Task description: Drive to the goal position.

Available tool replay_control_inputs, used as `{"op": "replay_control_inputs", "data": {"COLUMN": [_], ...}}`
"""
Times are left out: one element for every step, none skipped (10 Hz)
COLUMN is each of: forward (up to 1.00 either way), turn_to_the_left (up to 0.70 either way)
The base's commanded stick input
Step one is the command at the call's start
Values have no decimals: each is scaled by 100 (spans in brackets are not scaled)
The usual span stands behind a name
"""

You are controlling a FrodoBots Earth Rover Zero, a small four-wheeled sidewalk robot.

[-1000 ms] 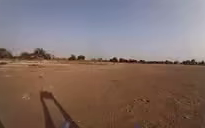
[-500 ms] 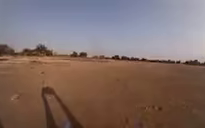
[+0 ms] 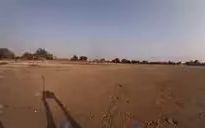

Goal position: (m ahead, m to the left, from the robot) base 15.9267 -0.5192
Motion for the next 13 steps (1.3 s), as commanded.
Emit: {"op": "replay_control_inputs", "data": {"forward": [70, 70, 70, 70, 70, 70, 70, 70, 70, 70, 70, 70, 70], "turn_to_the_left": [0, 0, 0, 0, 0, 0, 0, 0, 0, 0, 0, 0, 0]}}
